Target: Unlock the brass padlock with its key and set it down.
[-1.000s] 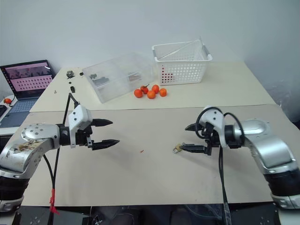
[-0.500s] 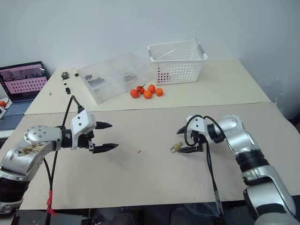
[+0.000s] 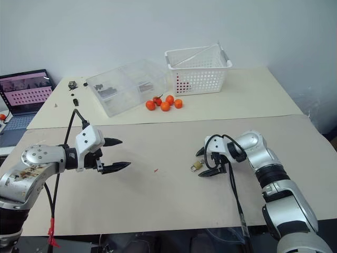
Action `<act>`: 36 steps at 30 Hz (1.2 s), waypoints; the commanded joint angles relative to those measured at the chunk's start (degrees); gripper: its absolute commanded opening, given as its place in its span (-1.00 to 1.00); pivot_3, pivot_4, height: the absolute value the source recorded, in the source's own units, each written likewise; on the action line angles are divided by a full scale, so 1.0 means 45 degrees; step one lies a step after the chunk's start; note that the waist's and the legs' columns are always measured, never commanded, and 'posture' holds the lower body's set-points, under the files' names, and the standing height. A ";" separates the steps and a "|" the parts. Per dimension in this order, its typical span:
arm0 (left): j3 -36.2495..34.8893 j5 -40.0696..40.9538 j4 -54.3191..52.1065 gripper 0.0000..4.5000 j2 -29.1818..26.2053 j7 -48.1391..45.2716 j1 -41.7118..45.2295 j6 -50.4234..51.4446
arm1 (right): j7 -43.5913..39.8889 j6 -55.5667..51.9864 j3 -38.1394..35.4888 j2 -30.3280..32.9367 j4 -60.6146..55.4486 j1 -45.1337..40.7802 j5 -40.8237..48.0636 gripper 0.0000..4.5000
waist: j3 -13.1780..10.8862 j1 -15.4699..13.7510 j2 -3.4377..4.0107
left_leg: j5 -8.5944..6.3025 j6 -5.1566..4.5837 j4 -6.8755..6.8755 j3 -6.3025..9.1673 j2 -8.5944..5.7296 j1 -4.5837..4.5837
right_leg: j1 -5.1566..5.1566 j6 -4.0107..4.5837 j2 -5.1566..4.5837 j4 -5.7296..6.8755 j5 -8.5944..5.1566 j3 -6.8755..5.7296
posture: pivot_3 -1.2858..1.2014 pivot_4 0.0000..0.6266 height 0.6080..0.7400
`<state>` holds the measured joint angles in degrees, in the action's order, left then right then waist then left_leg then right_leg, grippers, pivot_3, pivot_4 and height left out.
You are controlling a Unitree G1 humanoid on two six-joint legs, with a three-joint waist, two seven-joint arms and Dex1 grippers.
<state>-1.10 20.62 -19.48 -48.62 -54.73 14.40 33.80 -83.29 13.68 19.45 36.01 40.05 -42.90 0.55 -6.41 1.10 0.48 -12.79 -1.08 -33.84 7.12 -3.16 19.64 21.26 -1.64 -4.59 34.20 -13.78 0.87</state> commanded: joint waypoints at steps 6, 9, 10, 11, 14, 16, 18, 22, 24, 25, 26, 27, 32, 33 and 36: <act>-0.0299 0.0143 -0.0198 1.00 -0.0067 0.0056 0.0187 -0.0092 | -0.0124 0.0056 -0.0411 -0.0179 -0.0213 -0.0229 0.0153 -0.29 | 0.0000 0.0017 0.0000 | -0.0010 0.0002 0.0000 -0.0010 0.0017 -0.0013 | 0.0000 0.0007 0.0031 0.0002 0.0004 0.0013 | 0.03 -0.52 1.00; -0.0242 0.0138 -0.0118 1.00 -0.0025 0.0050 0.0284 -0.0098 | -0.0064 -0.0083 -0.0471 -0.0183 -0.0362 -0.0142 0.0210 -0.33 | 0.0000 0.0009 0.0000 | -0.0010 0.0002 -0.0001 -0.0016 0.0017 -0.0015 | 0.0001 0.0009 0.0031 0.0003 0.0005 0.0014 | 0.03 -0.52 1.00; -0.0223 0.0135 -0.0079 1.00 -0.0008 0.0042 0.0313 -0.0115 | 0.0056 -0.0115 -0.0507 -0.0179 -0.0463 -0.0091 0.0209 -0.33 | 0.0000 0.0006 0.0000 | -0.0010 0.0003 -0.0001 -0.0015 0.0017 -0.0015 | 0.0000 0.0010 0.0031 0.0003 0.0005 0.0016 | 0.03 -0.52 1.00; -0.0197 0.0132 -0.0071 1.00 0.0011 0.0050 0.0342 -0.0106 | 0.0130 -0.0118 -0.0538 -0.0163 -0.0518 -0.0058 0.0210 -0.33 | 0.0000 0.0003 0.0000 | -0.0010 0.0003 -0.0001 -0.0015 0.0017 -0.0015 | 0.0000 0.0010 0.0031 0.0002 0.0006 0.0016 | 0.03 -0.52 1.00; -0.0131 0.0121 0.0002 1.00 0.0069 0.0029 0.0441 -0.0120 | 0.0181 -0.0305 -0.0560 -0.0090 -0.0822 0.0097 0.0223 -0.33 | 0.0001 0.0001 0.0001 | -0.0011 0.0003 0.0000 -0.0015 0.0019 -0.0016 | 0.0001 0.0010 0.0033 0.0002 0.0006 0.0017 | 0.03 -0.52 1.00; -0.0085 0.0106 0.0065 1.00 0.0120 0.0010 0.0524 -0.0132 | 0.0154 -0.0660 -0.0623 -0.0025 -0.1199 0.0211 0.0306 -0.33 | 0.0001 -0.0004 0.0001 | -0.0011 0.0002 0.0000 -0.0015 0.0020 -0.0015 | 0.0001 0.0011 0.0033 0.0002 0.0006 0.0017 | 0.03 -0.52 1.00; -0.0055 0.0084 0.0132 1.00 0.0153 -0.0014 0.0594 -0.0149 | 0.0181 -0.1265 -0.0730 -0.0019 -0.1690 0.0257 0.0442 -0.33 | 0.0001 0.0004 0.0001 | -0.0011 0.0003 -0.0002 -0.0016 0.0019 -0.0016 | 0.0001 0.0011 0.0033 0.0006 0.0007 0.0021 | 0.03 -0.52 1.00; -0.0010 0.0017 0.0332 1.00 0.0179 -0.0062 0.0706 -0.0245 | 0.1026 -0.2651 -0.0528 -0.0306 -0.3022 -0.0010 -0.0057 -0.33 | 0.0001 0.0015 0.0002 | -0.0012 0.0002 -0.0001 -0.0016 0.0021 -0.0021 | 0.0002 0.0013 0.0038 0.0010 0.0008 0.0023 | 0.03 -0.52 1.00; 0.0016 0.0009 0.0359 1.00 0.0198 -0.0057 0.0737 -0.0244 | 0.1511 -0.3951 -0.0416 -0.0804 -0.3937 -0.0166 -0.0016 -0.33 | 0.0001 0.0035 0.0002 | -0.0012 0.0002 0.0000 -0.0015 0.0021 -0.0021 | 0.0005 0.0014 0.0041 0.0014 0.0008 0.0023 | 0.03 -0.52 1.00; 0.0037 0.0001 0.0363 1.00 0.0207 -0.0050 0.0749 -0.0240 | 0.1662 -0.4501 -0.0379 -0.1046 -0.4324 -0.0195 0.0067 -0.33 | 0.0001 0.0051 0.0002 | -0.0012 0.0002 0.0000 -0.0015 0.0020 -0.0021 | 0.0009 0.0014 0.0044 0.0017 0.0008 0.0024 | 0.03 -0.52 1.00; 0.0044 -0.0004 0.0368 1.00 0.0204 -0.0055 0.0743 -0.0249 | 0.1853 -0.5006 -0.0275 -0.1341 -0.4705 -0.0215 0.0065 -0.33 | 0.0001 0.0064 0.0002 | -0.0012 0.0002 0.0000 -0.0015 0.0022 -0.0020 | 0.0013 0.0014 0.0046 0.0024 0.0008 0.0026 | 0.03 -0.52 1.00; 0.0054 -0.0010 0.0372 1.00 0.0205 -0.0051 0.0746 -0.0247 | 0.2077 -0.5398 -0.0108 -0.1658 -0.4994 -0.0212 -0.0043 -0.33 | 0.0002 0.0065 0.0001 | -0.0012 0.0002 0.0000 -0.0015 0.0022 -0.0020 | 0.0016 0.0014 0.0048 0.0032 0.0008 0.0028 | 0.03 -0.52 1.00; -0.0002 -0.0028 0.0365 1.00 0.0166 -0.0008 0.0751 -0.0231 | 0.3621 -0.6804 0.0710 -0.3002 -0.5106 -0.0049 -0.0931 -0.33 | 0.0003 0.0005 0.0001 | -0.0012 0.0003 -0.0003 -0.0011 0.0021 -0.0016 | 0.0045 0.0013 0.0045 0.0066 0.0007 0.0028 | 0.03 -0.52 1.00; -0.0048 -0.0033 0.0336 1.00 0.0166 0.0051 0.0733 -0.0203 | 0.4022 -0.7045 0.0891 -0.3345 -0.4971 0.0044 -0.1094 -0.33 | 0.0003 -0.0026 0.0000 | -0.0011 0.0004 -0.0005 -0.0011 0.0018 -0.0014 | 0.0051 0.0013 0.0042 0.0072 0.0008 0.0031 | 0.03 -0.52 1.00; -0.0196 0.0002 0.0118 1.00 0.0126 0.0187 0.0562 -0.0109 | 0.4878 -0.8157 0.0931 -0.4160 -0.4894 0.0362 -0.1121 -0.33 | 0.0011 -0.0053 -0.0013 | -0.0010 0.0006 -0.0003 -0.0011 0.0012 -0.0008 | 0.0079 0.0013 0.0041 0.0095 0.0008 0.0031 | 0.03 -0.52 1.00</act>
<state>-0.23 20.42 -17.11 -47.40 -54.50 17.05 33.62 -63.86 -19.96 23.93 18.44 18.71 -41.68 -4.48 -6.37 0.87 0.42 -12.83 -1.05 -33.85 7.07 -3.11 19.64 21.73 -1.58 -4.40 34.74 -13.75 1.01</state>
